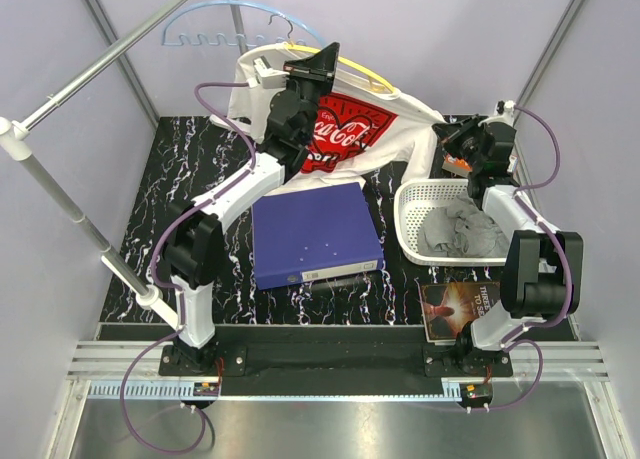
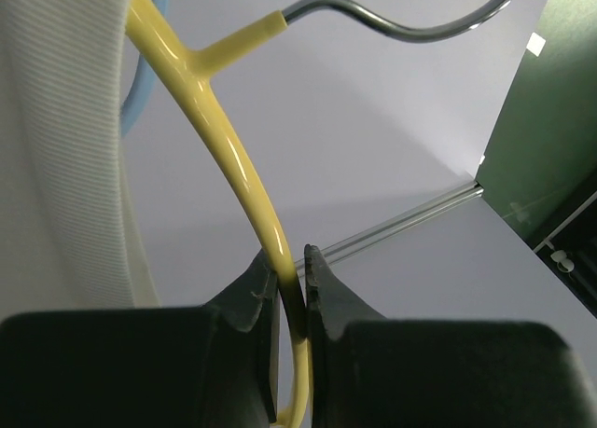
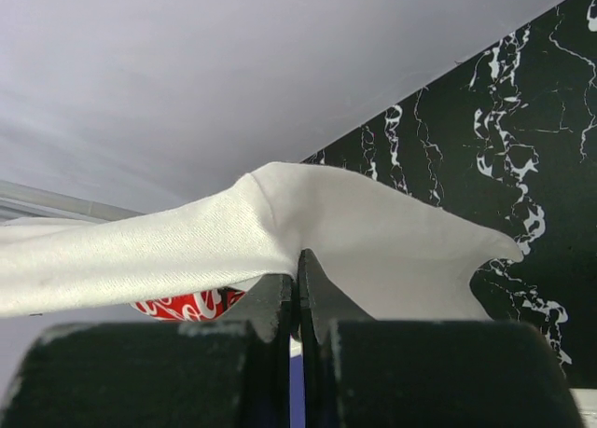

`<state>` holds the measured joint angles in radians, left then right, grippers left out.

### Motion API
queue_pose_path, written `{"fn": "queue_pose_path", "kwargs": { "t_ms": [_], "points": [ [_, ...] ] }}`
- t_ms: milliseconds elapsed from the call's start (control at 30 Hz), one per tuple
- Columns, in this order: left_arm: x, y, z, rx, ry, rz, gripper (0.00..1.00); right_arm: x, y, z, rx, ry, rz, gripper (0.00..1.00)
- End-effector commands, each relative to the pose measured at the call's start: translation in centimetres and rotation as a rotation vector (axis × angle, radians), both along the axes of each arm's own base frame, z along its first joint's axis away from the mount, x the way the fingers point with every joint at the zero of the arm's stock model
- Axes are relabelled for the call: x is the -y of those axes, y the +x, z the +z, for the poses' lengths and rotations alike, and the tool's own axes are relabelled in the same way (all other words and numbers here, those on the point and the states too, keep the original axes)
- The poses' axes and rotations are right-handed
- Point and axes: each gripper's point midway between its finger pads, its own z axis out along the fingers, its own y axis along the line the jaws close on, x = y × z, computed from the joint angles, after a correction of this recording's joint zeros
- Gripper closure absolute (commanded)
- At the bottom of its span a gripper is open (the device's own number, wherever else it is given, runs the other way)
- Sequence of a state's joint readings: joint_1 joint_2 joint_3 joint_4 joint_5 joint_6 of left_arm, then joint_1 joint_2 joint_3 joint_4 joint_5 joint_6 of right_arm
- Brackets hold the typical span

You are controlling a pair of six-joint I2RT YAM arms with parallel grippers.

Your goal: Remove the t-shirt from the hanger

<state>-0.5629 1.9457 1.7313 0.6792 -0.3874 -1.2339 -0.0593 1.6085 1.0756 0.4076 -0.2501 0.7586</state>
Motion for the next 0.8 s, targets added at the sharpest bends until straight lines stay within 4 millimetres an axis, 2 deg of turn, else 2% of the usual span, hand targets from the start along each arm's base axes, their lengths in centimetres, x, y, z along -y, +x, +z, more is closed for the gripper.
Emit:
{"fn": "queue_pose_path", "kwargs": {
  "t_ms": [0, 67, 100, 133, 200, 267, 300, 400, 433, 467, 500, 533, 567, 600, 633, 733, 767],
  "points": [
    [-16.0, -8.2, 16.6, 0.393, -0.278, 0.360, 1.00, 11.3, -0.8, -6.5, -0.216, -0.021, -0.389, 1.00],
    [-16.1, -8.2, 16.9, 0.399, -0.285, 0.357, 1.00, 11.3, -0.7, -6.5, -0.205, -0.013, -0.391, 1.00],
    [-16.1, -8.2, 17.0, 0.400, -0.282, 0.356, 1.00, 10.2, -0.5, -6.6, -0.204, -0.011, -0.327, 1.00],
    [-15.9, -8.3, 17.2, 0.406, -0.269, 0.354, 1.00, 9.4, 0.1, -5.4, -0.142, -0.025, -0.268, 1.00],
    [-14.1, -8.6, 18.1, 0.423, -0.212, 0.310, 1.00, 5.9, 1.2, -3.4, -0.064, -0.085, -0.079, 1.00],
    [-12.2, -8.9, 18.2, 0.417, -0.129, 0.309, 1.00, 3.2, 1.5, -2.9, -0.066, -0.140, 0.029, 1.00],
    [-10.4, -9.2, 17.8, 0.406, -0.100, 0.291, 1.00, 0.1, 1.6, -1.4, -0.016, -0.196, 0.133, 1.00],
    [-7.5, -9.0, 16.8, 0.395, 0.022, 0.299, 1.00, -3.5, 0.5, 0.5, 0.039, -0.273, 0.229, 1.00],
    [-6.9, -8.8, 16.5, 0.394, 0.066, 0.312, 1.00, -4.0, 0.1, 1.0, 0.057, -0.280, 0.242, 1.00],
    [-6.3, -8.7, 16.3, 0.392, 0.093, 0.310, 1.00, -4.4, -0.6, 0.7, 0.057, -0.276, 0.262, 0.95],
    [-5.7, -8.2, 15.7, 0.383, 0.116, 0.307, 1.00, -4.8, -1.5, 1.8, 0.086, -0.274, 0.287, 0.86],
    [-5.3, -7.9, 15.3, 0.380, 0.150, 0.315, 1.00, -5.0, -2.1, 2.2, 0.096, -0.272, 0.296, 0.66],
    [-4.9, -7.8, 15.2, 0.386, 0.176, 0.311, 1.00, -5.2, -2.7, 2.2, 0.102, -0.282, 0.314, 0.57],
    [-4.2, -7.6, 14.8, 0.383, 0.197, 0.307, 1.00, -5.5, -3.7, 3.3, 0.128, -0.293, 0.335, 0.49],
    [-4.1, -7.5, 14.7, 0.385, 0.222, 0.315, 1.00, -5.5, -4.2, 3.9, 0.139, -0.307, 0.337, 0.30],
    [-2.9, -7.6, 14.2, 0.392, 0.285, 0.309, 1.00, -5.8, -5.9, 7.1, 0.224, -0.385, 0.372, 0.05],
    [-2.5, -7.6, 13.8, 0.387, 0.298, 0.302, 1.00, -5.9, -6.1, 8.8, 0.278, -0.425, 0.382, 0.02]
  ]
}}
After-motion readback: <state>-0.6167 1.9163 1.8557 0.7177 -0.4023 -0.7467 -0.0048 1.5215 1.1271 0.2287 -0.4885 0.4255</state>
